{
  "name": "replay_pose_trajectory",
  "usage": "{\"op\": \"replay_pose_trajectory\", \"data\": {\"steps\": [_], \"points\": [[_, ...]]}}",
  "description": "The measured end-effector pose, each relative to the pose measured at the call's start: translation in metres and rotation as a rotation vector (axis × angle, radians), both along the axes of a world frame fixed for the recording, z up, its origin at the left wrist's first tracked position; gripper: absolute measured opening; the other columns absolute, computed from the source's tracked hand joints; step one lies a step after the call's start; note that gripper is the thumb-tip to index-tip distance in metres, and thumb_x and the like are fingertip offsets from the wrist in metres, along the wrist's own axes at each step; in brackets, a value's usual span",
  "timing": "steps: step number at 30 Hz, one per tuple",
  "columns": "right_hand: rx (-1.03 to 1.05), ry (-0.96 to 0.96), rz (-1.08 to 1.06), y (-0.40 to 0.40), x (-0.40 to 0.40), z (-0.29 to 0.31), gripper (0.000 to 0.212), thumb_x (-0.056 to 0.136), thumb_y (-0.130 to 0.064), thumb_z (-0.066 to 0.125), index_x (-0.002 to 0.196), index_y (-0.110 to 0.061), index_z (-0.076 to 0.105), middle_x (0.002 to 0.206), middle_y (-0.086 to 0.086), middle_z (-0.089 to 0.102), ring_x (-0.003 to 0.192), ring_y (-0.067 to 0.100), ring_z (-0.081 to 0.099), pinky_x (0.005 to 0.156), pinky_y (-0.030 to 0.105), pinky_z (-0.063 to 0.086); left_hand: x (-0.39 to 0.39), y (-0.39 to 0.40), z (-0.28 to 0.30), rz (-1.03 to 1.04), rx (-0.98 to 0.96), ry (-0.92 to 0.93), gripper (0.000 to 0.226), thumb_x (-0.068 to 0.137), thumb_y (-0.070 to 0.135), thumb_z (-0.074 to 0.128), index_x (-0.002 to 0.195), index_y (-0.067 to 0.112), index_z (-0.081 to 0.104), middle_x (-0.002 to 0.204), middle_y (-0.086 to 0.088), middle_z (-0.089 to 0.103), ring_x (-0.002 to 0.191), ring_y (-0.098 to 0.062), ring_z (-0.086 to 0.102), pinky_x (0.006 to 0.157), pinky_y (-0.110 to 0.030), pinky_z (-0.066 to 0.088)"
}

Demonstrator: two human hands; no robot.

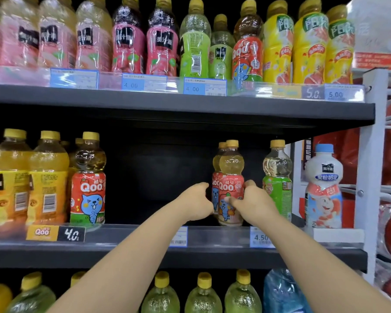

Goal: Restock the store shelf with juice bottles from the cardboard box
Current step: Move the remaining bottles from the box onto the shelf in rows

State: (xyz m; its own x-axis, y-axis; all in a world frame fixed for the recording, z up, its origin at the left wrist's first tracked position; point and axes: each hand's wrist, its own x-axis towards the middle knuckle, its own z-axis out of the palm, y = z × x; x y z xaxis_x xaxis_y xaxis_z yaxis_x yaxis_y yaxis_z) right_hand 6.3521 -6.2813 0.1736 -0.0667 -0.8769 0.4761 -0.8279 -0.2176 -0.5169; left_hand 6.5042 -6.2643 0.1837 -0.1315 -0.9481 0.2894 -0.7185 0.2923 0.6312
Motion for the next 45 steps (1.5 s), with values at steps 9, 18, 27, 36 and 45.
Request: {"op": "replay_pose_trajectory", "data": {"steps": [9, 18, 27, 36, 45], "points": [[-0.162, -0.057, 0.09, 0.046, -0.001, 0.002, 0.053, 0.087, -0.043, 0.062, 0.129, -0.016, 0.047, 0.115, 0.001, 0.063, 0.096, 0.013, 0.058, 0.074, 0.027, 0.046, 0.022, 0.042, -0.008, 0.123, -0.311, -0.202, 0.055, 0.09, 0.042, 0.057, 0.14, 0.024, 0.042, 0.141, 0.003, 0.048, 0.126, -0.016, 0.048, 0.1, -0.033, 0.044], [-0.228, -0.078, 0.261, 0.181, -0.032, -0.043, 0.049, 0.082, -0.043, 0.067, 0.126, -0.025, 0.055, 0.114, -0.02, 0.058, 0.114, 0.004, 0.052, 0.092, 0.023, 0.04, 0.017, 0.158, -0.061, 0.088, -0.476, -0.08, 0.047, 0.09, 0.041, 0.058, 0.133, 0.024, 0.05, 0.129, 0.01, 0.055, 0.118, -0.009, 0.051, 0.093, -0.023, 0.038], [0.236, -0.176, 0.121, 0.271, -0.094, -0.285, 0.055, 0.079, -0.047, 0.069, 0.126, -0.02, 0.057, 0.128, -0.004, 0.061, 0.119, 0.013, 0.056, 0.103, 0.037, 0.043, -0.019, 0.239, -0.26, 0.011, -0.008, -0.087, 0.048, 0.089, 0.04, 0.06, 0.132, 0.019, 0.051, 0.131, 0.002, 0.057, 0.117, -0.016, 0.055, 0.097, -0.027, 0.041], [0.602, -0.115, -0.045, 0.323, -0.118, -0.433, 0.061, 0.077, -0.053, 0.066, 0.123, -0.013, 0.058, 0.112, 0.007, 0.067, 0.105, 0.026, 0.062, 0.086, 0.032, 0.047, -0.035, 0.264, -0.437, 0.072, 0.524, -0.199, 0.056, 0.087, 0.048, 0.058, 0.131, 0.016, 0.051, 0.13, -0.008, 0.06, 0.119, -0.027, 0.056, 0.096, -0.035, 0.046], [0.837, -0.1, -0.152, 0.351, -0.117, -0.515, 0.058, 0.083, -0.047, 0.065, 0.129, -0.015, 0.053, 0.122, 0.009, 0.065, 0.114, 0.028, 0.058, 0.091, 0.033, 0.044, -0.061, 0.278, -0.514, 0.061, 0.74, -0.322, 0.061, 0.087, 0.051, 0.054, 0.134, 0.012, 0.046, 0.132, -0.009, 0.056, 0.119, -0.03, 0.055, 0.096, -0.04, 0.048]]}}
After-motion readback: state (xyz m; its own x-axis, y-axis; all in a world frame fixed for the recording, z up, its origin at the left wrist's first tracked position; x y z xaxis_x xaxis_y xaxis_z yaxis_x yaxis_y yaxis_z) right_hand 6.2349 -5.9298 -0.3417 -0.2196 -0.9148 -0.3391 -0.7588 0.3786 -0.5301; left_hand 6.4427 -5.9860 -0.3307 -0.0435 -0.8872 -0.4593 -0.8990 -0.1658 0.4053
